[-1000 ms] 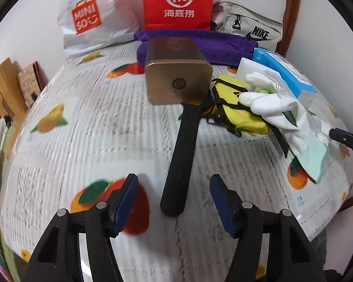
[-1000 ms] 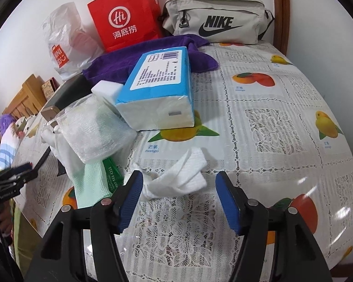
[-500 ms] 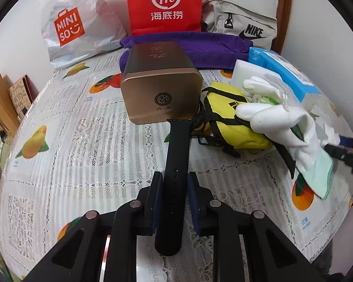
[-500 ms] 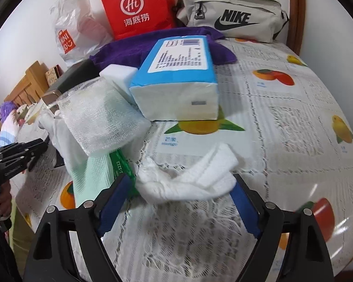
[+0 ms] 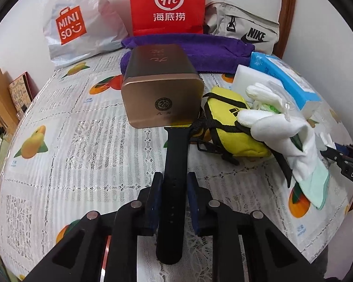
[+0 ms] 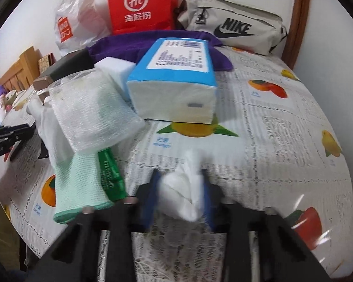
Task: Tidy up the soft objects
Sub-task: 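Carry the tissue and the black strap over the purple towel with both grippers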
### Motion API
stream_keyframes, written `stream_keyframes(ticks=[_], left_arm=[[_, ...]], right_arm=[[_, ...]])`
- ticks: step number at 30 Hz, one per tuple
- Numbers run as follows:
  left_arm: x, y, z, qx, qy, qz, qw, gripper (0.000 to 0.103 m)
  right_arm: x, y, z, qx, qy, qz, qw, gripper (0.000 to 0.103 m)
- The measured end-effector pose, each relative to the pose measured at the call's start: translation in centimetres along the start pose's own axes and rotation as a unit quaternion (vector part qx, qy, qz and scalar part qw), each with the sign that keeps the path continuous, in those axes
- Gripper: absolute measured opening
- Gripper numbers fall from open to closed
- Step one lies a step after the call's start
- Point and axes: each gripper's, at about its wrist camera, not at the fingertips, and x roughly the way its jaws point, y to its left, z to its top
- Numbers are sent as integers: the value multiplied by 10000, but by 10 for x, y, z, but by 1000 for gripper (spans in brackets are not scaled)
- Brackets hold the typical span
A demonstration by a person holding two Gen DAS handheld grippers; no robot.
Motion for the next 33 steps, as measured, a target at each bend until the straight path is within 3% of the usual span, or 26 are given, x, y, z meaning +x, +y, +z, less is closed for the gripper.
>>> stream_keyframes(ticks=[17,33], left_arm=[[-54,10,13,-223,-348,56,9991,20],[-53,17,86,-311,-528,133,9980,20]], right_arm=[[-43,-11,35,135,-484,419,9979,26],[-49,-4,116,184,-801,699,9942,26]])
